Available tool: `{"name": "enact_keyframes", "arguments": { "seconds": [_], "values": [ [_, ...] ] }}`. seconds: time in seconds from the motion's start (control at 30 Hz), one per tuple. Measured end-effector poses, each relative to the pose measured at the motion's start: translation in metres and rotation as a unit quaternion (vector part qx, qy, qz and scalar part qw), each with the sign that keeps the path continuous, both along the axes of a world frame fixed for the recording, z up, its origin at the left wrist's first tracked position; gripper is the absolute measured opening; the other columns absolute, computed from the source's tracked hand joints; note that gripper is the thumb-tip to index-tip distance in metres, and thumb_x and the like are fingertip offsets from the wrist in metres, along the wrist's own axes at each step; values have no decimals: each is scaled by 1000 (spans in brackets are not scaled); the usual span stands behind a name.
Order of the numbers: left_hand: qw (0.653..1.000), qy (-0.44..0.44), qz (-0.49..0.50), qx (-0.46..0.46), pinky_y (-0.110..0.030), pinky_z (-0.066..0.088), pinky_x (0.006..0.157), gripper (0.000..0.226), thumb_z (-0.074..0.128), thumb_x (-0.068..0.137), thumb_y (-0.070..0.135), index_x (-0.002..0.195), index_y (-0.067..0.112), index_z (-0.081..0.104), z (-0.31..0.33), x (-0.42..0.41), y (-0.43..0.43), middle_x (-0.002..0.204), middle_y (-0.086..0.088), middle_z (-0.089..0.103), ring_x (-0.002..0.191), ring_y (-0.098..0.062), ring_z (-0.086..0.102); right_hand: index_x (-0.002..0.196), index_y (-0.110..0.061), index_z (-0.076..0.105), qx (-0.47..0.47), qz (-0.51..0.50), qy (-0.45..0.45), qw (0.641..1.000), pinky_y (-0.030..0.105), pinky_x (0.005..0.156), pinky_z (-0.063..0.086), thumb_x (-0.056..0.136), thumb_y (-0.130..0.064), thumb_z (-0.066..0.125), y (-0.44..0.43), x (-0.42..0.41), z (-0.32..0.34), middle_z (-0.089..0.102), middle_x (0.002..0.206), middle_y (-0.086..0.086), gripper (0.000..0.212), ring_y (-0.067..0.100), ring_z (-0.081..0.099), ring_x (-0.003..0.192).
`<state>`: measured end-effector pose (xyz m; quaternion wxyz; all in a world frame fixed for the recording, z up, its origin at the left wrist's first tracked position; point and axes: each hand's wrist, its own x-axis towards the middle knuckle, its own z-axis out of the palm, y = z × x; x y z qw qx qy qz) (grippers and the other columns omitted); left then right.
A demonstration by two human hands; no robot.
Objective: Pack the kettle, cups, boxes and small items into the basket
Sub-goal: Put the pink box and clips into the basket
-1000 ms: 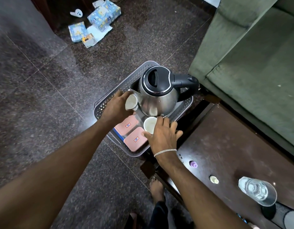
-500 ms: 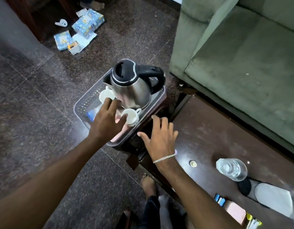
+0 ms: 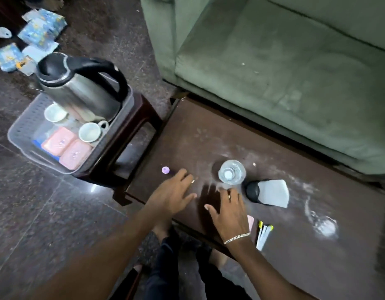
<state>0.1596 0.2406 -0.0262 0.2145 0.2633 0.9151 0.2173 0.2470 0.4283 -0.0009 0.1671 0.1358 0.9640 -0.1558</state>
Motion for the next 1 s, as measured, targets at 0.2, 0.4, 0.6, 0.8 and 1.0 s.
{"name": "enact_keyframes", "arguments": {
  "seconds": [0.2,0.4,0.6,0.8,1.0],
  "values": [
    [994,-66,-73,-37,-44,54,91,66,72,88,38,145,20,46,-38,64,81,139,-4,45,115,-32,63,127,-12,65,41,35,-64,996,45,76,52,60,-52,86,71,67,-30,64,122,10,81,35,63,102],
    [989,-129,-16,-72,-48,55,92,63,72,88,34,143,24,44,-68,93,119,142,-4,43,113,-40,64,142,-18,55,47,73,-102,991,49,89,48,47,-53,89,88,90,-50,56,144,5,107,27,60,119],
    [992,-99,22,-77,-47,55,79,48,66,90,29,133,19,48,-78,99,136,132,-8,49,100,-42,66,147,-15,49,43,70,-93,992,47,90,45,60,-39,82,90,90,-60,54,145,3,96,26,57,122],
    [993,-80,53,-71,-44,51,89,47,66,87,23,130,12,49,-79,97,125,127,-9,60,113,-35,64,149,-15,45,37,79,-91,992,47,86,44,60,-44,79,91,90,-62,54,143,2,100,26,55,121],
    [990,-56,128,-11,-44,53,87,50,71,85,22,131,12,54,-55,76,77,123,-10,64,105,-37,67,143,-14,50,15,60,-43,997,42,79,48,53,-55,77,56,59,-44,59,132,2,102,26,57,111]
  ]
}}
